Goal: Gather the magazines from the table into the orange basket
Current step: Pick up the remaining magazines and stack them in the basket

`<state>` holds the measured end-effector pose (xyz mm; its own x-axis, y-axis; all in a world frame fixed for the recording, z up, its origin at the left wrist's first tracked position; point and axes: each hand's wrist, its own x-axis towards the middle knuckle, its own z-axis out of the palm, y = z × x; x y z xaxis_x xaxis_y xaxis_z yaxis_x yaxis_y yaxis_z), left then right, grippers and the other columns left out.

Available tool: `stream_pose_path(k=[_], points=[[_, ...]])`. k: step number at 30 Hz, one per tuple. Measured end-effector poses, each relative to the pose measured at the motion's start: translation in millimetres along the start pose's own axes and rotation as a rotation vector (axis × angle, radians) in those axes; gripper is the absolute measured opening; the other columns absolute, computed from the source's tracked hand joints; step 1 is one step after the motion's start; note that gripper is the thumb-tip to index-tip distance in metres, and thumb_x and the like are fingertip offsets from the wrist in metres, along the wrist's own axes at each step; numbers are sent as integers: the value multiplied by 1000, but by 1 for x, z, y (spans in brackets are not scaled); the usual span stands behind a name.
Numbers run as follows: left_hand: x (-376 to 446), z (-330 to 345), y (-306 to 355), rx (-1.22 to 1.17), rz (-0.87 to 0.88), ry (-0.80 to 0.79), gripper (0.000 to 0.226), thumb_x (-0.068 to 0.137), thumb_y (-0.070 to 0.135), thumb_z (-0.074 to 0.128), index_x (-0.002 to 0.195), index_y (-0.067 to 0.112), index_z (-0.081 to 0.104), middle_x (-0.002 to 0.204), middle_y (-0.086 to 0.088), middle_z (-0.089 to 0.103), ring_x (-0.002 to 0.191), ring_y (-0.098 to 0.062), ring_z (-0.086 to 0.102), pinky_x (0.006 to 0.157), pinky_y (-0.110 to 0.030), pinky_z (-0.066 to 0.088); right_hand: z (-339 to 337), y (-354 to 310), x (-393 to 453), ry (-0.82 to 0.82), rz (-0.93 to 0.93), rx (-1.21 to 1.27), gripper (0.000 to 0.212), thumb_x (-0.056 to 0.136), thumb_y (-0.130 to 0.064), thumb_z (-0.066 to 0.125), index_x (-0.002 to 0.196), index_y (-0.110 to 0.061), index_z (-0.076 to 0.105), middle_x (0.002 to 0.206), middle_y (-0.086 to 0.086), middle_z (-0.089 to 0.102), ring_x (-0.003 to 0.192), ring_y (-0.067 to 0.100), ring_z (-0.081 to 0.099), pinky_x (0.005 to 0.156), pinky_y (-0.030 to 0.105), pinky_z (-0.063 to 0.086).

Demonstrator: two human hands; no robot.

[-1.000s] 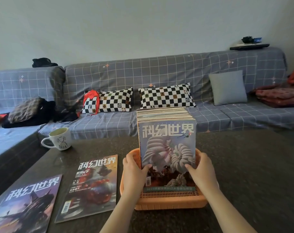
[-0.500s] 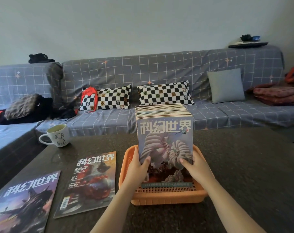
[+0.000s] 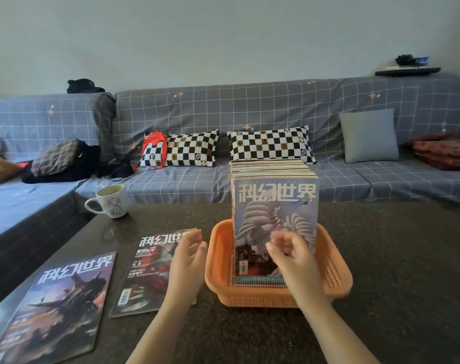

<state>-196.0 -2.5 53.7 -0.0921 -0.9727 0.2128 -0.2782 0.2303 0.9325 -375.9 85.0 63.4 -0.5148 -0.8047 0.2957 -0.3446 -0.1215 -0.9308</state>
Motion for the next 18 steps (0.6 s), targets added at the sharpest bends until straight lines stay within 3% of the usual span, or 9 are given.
stream_pose_path(k=[2, 5, 6, 9, 11, 15, 18], points=[[0, -16, -6, 11, -22, 35, 28, 98, 19, 51, 126, 20, 54, 124, 0, 61, 106, -20, 63, 86, -32, 54, 22, -8, -5, -94, 5, -5, 18, 86, -27, 65, 102, -29, 59, 97, -12, 63, 93, 1, 60, 78, 16, 51], [0, -39, -19, 10, -20, 65, 21, 98, 17, 52, 119, 20, 56, 109, 3, 66, 81, -6, 66, 59, -15, 54, 55, -17, -12, -221, 6, 2, 18, 86, -27, 65, 102, -32, 60, 96, -13, 64, 94, 1, 60, 83, 18, 51], [-1, -46, -23, 14, -23, 71, 18, 98, 16, 52, 115, 21, 56, 105, 6, 66, 78, -3, 64, 56, -14, 52, 66, -19, -14, -258, 8, 6, 18, 86, -26, 65, 102, -32, 59, 96, -14, 64, 94, 0, 60, 82, 16, 49], [-1, -66, -40, 38, -70, 103, 16, 96, 15, 54, 110, 23, 58, 100, 9, 65, 87, -4, 64, 65, -19, 55, 102, -24, -19, -355, 17, 21, 20, 87, -23, 64, 102, -34, 56, 99, -15, 64, 94, -1, 60, 74, 7, 46], [2, -78, -56, 91, -104, 110, 16, 95, 14, 56, 109, 20, 60, 98, 4, 68, 87, -11, 67, 73, -29, 57, 127, -23, -21, -436, 40, 13, 27, 88, -24, 62, 113, -31, 54, 111, -14, 62, 100, -1, 59, 75, 7, 46], [9, -99, -95, 309, -184, 98, 20, 93, 26, 56, 111, 19, 64, 105, -1, 69, 89, -12, 66, 80, -33, 55, 173, -13, -25, -593, 126, -121, 52, 92, -29, 56, 141, -26, 37, 137, -9, 48, 124, 7, 48, 97, 19, 43], [17, -105, -121, 485, -286, 85, 34, 93, 35, 53, 122, 19, 62, 128, -7, 60, 117, -21, 56, 100, -40, 44, 199, 6, -26, -582, 164, -256, 60, 92, -30, 55, 146, -26, 29, 147, -7, 38, 135, 14, 38, 108, 31, 37]])
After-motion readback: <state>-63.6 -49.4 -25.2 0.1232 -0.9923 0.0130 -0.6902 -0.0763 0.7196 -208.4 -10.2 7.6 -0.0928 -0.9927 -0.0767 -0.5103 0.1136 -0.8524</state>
